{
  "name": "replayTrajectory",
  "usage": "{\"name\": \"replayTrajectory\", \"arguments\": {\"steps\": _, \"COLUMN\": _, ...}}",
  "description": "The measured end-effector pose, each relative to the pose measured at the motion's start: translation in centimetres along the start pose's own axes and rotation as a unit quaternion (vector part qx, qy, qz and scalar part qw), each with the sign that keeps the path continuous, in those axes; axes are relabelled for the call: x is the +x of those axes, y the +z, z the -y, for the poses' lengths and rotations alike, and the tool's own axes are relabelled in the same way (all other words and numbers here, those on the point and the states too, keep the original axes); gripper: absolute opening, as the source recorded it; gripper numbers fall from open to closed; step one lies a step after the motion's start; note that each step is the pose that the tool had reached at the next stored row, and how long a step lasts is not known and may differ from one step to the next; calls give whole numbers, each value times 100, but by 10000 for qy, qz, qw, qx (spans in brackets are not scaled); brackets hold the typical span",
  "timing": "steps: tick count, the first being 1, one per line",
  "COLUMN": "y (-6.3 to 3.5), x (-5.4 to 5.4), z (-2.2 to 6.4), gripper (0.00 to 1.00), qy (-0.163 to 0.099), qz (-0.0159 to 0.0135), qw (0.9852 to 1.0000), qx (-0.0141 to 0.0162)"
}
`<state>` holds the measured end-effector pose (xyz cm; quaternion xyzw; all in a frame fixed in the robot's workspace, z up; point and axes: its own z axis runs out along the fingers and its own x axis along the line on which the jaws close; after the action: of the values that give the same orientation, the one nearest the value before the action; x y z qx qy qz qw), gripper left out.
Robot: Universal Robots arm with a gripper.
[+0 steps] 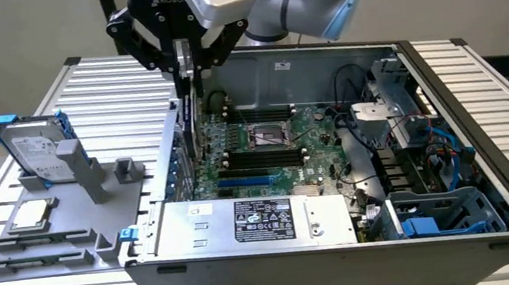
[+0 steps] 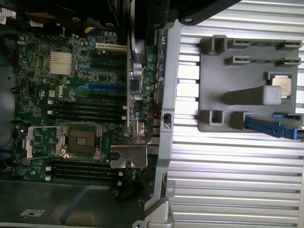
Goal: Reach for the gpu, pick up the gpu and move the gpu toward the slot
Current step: 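Pick up the gpu and move the gpu toward the slot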
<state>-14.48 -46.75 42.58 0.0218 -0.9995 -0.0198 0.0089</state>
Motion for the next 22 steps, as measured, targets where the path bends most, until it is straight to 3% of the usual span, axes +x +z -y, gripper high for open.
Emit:
{"name": "replayTrajectory", "arguments": {"steps": 5, "y": 18, "x": -226, "z": -24, "gripper": 26, "qy": 0, "qz": -2, "qw": 10000, "qx": -1}}
{"name": "replayTrajectory", "arguments": {"steps": 14, "y": 130, "x": -639, "z": -169, "gripper": 26, "qy": 0, "qz": -5, "qw": 10000, "qx": 0}}
{"name": "replayTrajectory", "arguments": {"steps": 22, "y": 140, "x": -1005, "z": -217, "gripper": 26, "qy": 0, "qz": -7, "qw": 10000, "qx": 0}}
